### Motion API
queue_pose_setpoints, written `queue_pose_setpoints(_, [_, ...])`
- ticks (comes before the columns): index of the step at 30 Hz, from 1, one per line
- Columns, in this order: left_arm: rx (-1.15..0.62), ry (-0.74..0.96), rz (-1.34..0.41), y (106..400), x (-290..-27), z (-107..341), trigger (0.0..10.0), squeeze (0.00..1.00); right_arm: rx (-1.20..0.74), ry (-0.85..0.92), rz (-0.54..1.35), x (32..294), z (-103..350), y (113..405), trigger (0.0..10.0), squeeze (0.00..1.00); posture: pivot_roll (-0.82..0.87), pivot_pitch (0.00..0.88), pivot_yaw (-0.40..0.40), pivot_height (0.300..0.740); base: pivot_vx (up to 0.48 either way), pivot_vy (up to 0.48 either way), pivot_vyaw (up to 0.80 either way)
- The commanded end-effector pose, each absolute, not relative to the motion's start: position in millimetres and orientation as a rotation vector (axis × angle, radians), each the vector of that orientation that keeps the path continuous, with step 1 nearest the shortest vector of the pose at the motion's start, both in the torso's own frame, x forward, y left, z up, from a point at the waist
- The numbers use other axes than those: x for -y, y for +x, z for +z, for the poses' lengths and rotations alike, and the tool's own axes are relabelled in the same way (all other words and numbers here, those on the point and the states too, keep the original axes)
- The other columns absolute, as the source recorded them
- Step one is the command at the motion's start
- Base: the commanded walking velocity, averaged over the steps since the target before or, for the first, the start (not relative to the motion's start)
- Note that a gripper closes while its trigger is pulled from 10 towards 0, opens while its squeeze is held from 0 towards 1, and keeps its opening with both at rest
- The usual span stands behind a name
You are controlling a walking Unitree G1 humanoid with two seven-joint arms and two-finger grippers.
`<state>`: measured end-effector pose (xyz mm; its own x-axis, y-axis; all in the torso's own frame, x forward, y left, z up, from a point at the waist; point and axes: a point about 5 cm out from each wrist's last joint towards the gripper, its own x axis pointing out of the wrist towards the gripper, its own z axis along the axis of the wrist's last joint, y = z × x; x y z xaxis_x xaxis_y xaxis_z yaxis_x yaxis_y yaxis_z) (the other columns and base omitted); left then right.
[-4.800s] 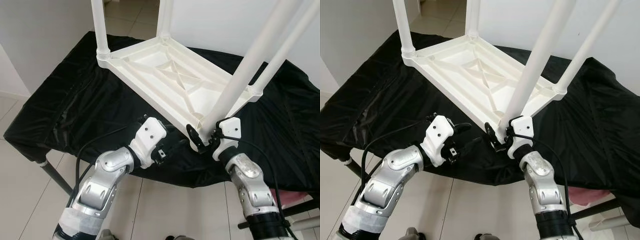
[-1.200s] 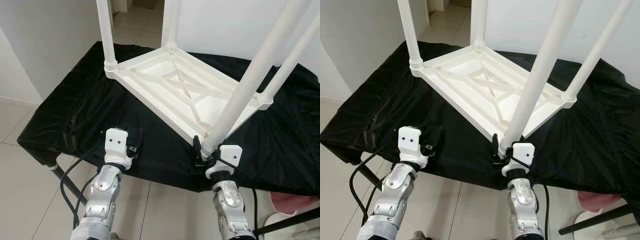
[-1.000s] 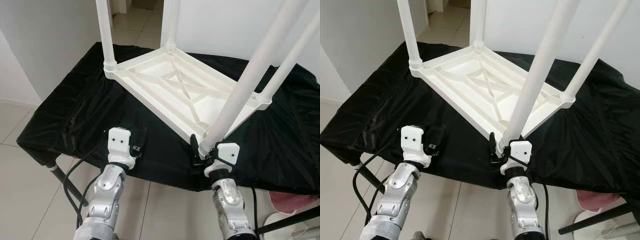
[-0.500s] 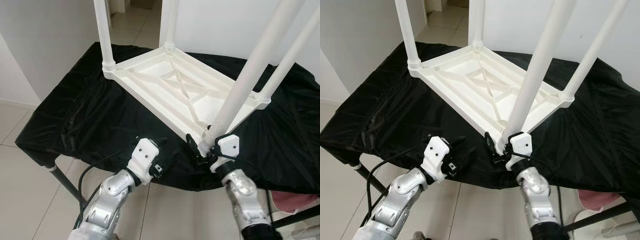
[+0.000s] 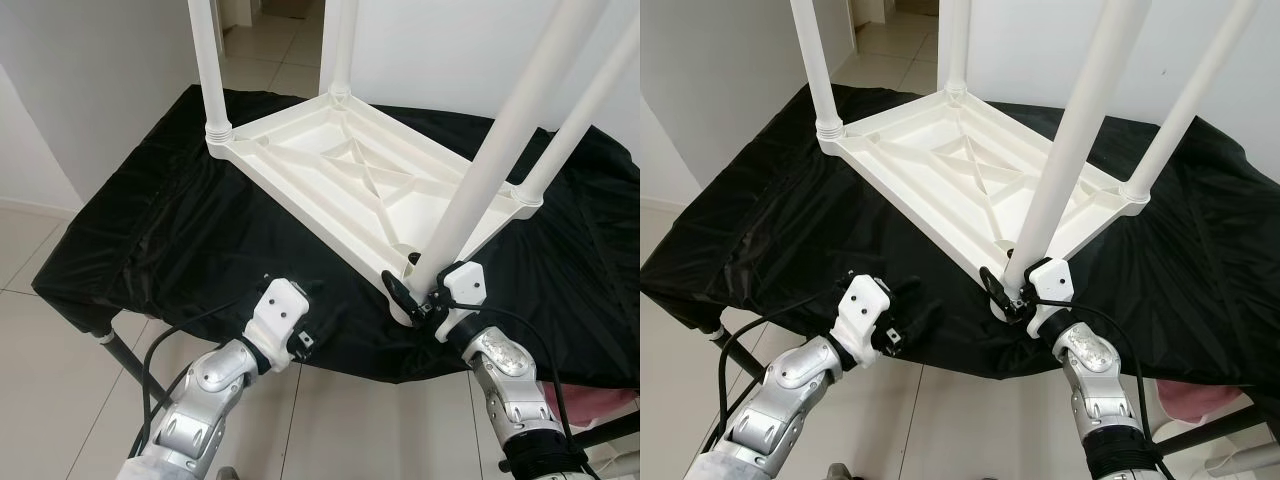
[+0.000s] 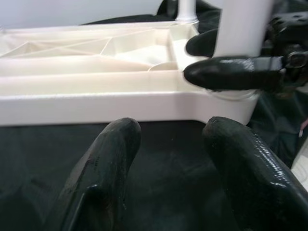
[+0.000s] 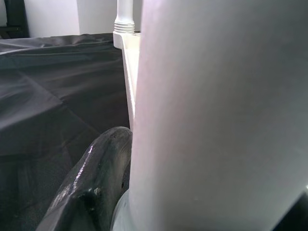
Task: Building children table
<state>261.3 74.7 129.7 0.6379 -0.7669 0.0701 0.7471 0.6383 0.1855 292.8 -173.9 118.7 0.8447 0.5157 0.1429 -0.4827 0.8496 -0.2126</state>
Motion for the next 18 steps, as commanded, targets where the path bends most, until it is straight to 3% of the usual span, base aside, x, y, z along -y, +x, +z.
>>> queue_pose_setpoints(1, [0.139, 0.149, -0.98, 258, -72, 130, 10.0, 0.0, 0.161, -0.154, 0.538, 175, 111, 291, 0.0, 0.0, 0.03, 0.058, -0.027, 0.74, 0.0, 0.0, 0.0])
queue_pose_setpoints(2, [0.135, 0.15, -0.984, 258, -72, 129, 10.0, 0.0, 0.159, -0.149, 0.537, 175, 111, 290, 0.0, 0.0, 0.03, 0.056, -0.028, 0.74, 0.0, 0.0, 0.0])
queue_pose_setpoints(3, [0.134, 0.152, -0.988, 257, -71, 129, 10.0, 0.0, 0.154, -0.138, 0.525, 175, 110, 290, 2.2, 0.0, 0.03, 0.054, -0.029, 0.74, 0.0, 0.0, 0.0])
queue_pose_setpoints(4, [0.134, 0.152, -0.988, 257, -71, 129, 10.0, 0.0, 0.154, -0.138, 0.525, 175, 110, 290, 2.2, 0.0, 0.03, 0.054, -0.029, 0.74, 0.0, 0.0, 0.0])
queue_pose_setpoints(5, [0.134, 0.152, -0.992, 257, -70, 129, 10.0, 0.0, 0.152, -0.13, 0.513, 176, 110, 290, 10.0, 0.0, 0.03, 0.051, -0.031, 0.74, 0.0, 0.0, 0.0])
queue_pose_setpoints(15, [0.145, 0.139, -0.996, 255, -64, 129, 10.0, 0.0, 0.203, -0.064, 0.392, 172, 116, 286, 10.0, 0.0, 0.03, 0.036, -0.037, 0.74, 0.0, 0.0, 0.0])
queue_pose_setpoints(18, [0.146, 0.127, -0.996, 254, -61, 129, 10.0, 0.0, 0.21, -0.029, 0.25, 170, 116, 284, 10.0, 0.0, 0.03, 0.032, -0.04, 0.74, 0.0, 0.0, 0.0])
